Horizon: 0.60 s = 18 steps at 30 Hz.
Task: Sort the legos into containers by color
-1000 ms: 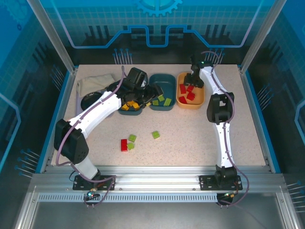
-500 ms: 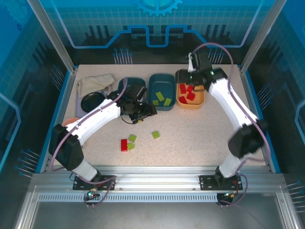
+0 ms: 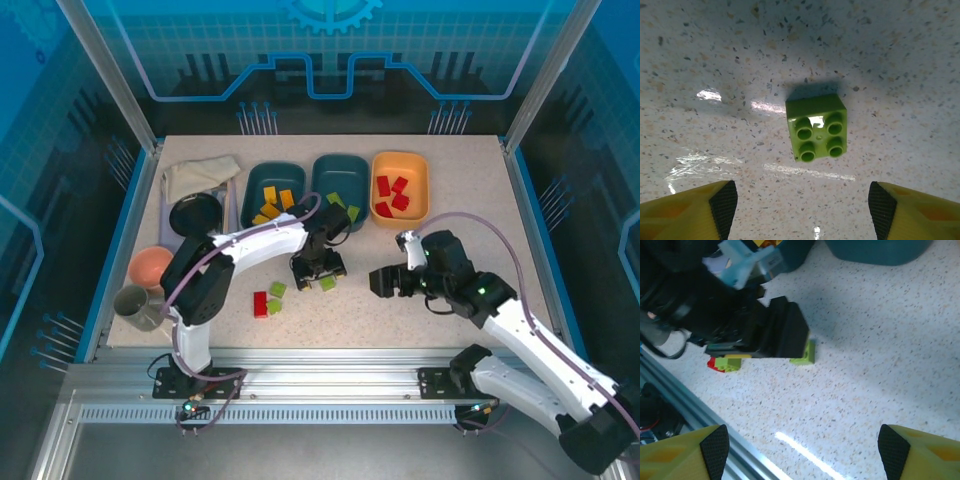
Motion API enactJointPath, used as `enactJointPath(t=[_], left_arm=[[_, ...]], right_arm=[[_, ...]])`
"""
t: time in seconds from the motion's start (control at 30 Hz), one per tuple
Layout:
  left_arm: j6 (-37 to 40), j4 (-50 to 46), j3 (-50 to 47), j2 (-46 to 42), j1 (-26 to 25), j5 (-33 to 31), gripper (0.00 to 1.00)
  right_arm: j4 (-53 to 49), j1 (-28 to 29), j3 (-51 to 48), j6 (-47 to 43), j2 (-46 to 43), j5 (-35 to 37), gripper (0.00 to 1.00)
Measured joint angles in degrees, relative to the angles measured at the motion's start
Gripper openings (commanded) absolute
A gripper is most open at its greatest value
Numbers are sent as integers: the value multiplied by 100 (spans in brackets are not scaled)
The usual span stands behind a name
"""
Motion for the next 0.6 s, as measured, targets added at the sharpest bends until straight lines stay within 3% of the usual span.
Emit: enactJointPath(t=[0.17, 0.6], left_arm=[[-188, 0, 289, 415, -2, -17, 71], [-337, -63, 466, 743, -4, -212, 46]], right_arm=[[-155, 37, -68, 138, -341, -2, 81], [-238, 42, -105, 157, -348, -90, 81]])
